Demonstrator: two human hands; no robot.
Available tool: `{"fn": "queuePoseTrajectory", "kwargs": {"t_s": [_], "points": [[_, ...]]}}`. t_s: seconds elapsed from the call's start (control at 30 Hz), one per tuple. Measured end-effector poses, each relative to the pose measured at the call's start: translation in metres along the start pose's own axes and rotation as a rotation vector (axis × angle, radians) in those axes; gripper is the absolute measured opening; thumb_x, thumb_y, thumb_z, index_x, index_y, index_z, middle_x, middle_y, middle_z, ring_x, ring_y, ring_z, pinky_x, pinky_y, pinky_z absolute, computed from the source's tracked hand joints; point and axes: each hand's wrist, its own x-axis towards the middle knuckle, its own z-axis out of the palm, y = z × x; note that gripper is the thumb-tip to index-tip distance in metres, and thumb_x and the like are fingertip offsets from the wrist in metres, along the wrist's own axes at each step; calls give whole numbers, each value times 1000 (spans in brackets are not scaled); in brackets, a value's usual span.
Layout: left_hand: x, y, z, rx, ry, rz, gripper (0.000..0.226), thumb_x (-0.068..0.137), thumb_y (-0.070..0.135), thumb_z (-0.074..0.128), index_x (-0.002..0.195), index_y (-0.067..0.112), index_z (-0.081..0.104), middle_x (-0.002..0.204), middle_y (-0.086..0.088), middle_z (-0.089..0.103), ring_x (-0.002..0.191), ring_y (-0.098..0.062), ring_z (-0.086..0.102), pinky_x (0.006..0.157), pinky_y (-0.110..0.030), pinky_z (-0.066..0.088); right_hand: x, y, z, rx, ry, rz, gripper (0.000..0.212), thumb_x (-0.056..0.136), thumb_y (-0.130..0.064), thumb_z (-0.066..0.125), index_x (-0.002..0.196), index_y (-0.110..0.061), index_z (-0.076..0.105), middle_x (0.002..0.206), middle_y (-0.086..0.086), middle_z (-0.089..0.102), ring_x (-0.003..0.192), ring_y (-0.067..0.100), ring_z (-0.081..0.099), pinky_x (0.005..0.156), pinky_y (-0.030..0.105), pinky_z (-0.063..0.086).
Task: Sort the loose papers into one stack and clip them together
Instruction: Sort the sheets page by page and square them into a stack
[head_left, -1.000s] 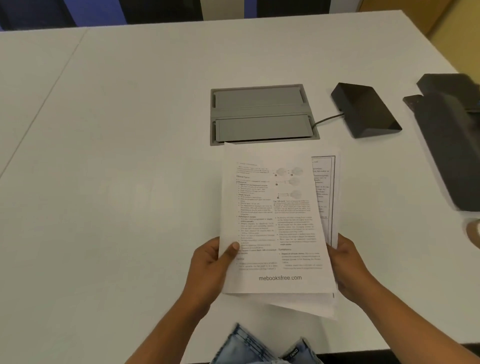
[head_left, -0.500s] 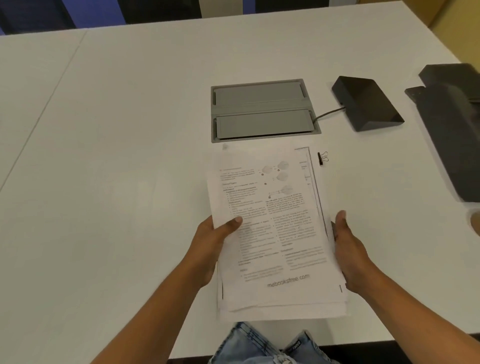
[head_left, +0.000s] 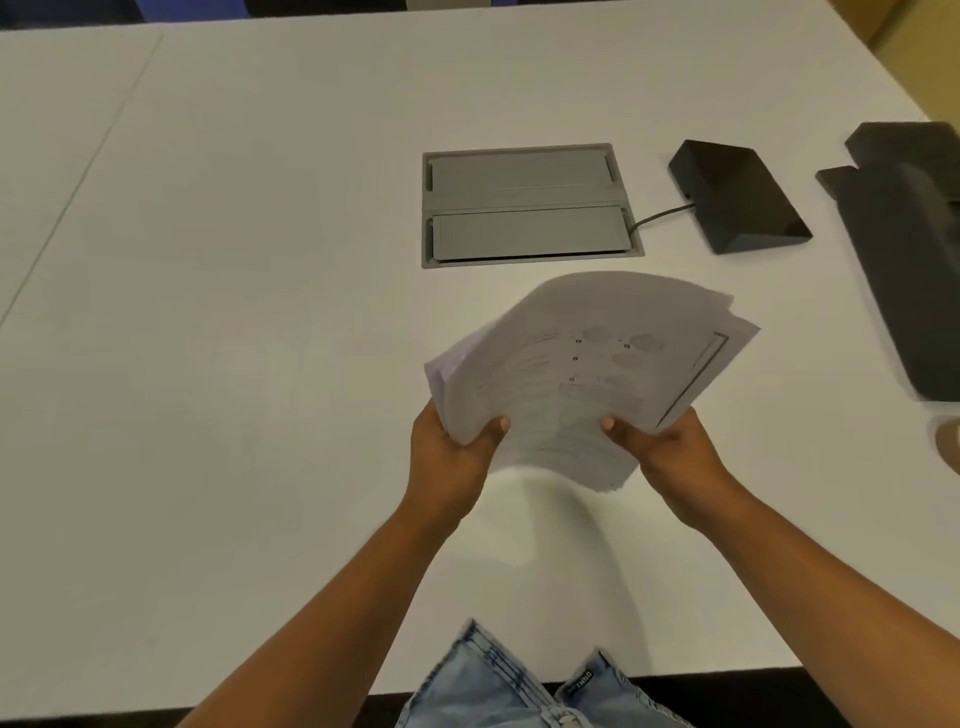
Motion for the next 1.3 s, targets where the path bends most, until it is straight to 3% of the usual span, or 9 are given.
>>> {"fn": "queuePoseTrajectory", "kwargs": {"t_s": [0.13,0.33,0.5,0.63,0.77,0.93,1.03,1.17,1.3], "points": [[0,6,1,11,-13,78,40,78,16,83,105,37,62,98,17,71,92,7,68,75,-16,57,7,-10,3,-59,26,-77,36,84,-14,73,111,-37,65,115,0,72,106,15,68,89,38,56],[-1,20,-8,6,-50,246,33,79,25,81,105,40,66,96,23,75,97,-5,71,81,-30,61,9,-17,4,-76,-18,-142,45,81,-14,75,103,-51,66,111,-6,72,105,13,67,83,34,58],[0,46,-17,-114,-24,395,51,78,68,62,106,26,68,94,15,75,94,-12,71,73,-22,56,9,-13,-2,-40,-28,-162,46,76,-13,76,112,-38,62,111,-8,72,106,12,67,80,26,57],[2,66,-12,-158,-42,289,38,97,50,44,85,26,73,72,17,73,70,2,67,60,-9,47,8,-10,-6,-47,-48,-146,48,71,-18,78,113,-34,62,111,-7,73,106,12,68,81,25,57],[2,64,-13,-173,-73,196,42,90,37,37,82,35,79,77,11,76,73,-4,69,63,-13,51,7,-11,-8,-69,-101,-129,48,71,-19,77,112,-38,61,110,-13,72,105,8,68,80,23,57],[1,60,-11,-130,-66,233,34,82,42,48,95,27,75,97,14,77,92,-3,68,76,-13,50,7,-6,-13,-56,-118,-93,49,72,-19,76,116,-33,61,112,-9,73,106,10,68,82,26,57],[3,57,-13,-116,-73,268,42,79,58,48,97,30,74,98,7,78,92,-9,69,74,-18,51,7,-2,-14,-58,-118,-81,52,72,-21,76,121,-29,60,114,-6,72,107,11,68,81,25,57],[2,43,-19,-83,-106,396,70,71,80,56,108,21,66,102,20,73,96,-5,68,77,-15,51,8,2,-16,-60,-106,-72,53,72,-19,77,122,-27,60,113,-7,73,106,9,68,79,22,55],[2,30,-21,42,-84,345,43,69,54,77,106,34,68,106,25,72,103,-5,68,80,-23,57,11,7,-16,-81,-103,-52,50,73,-18,77,119,-28,61,109,-12,73,103,6,68,76,19,54]]}}
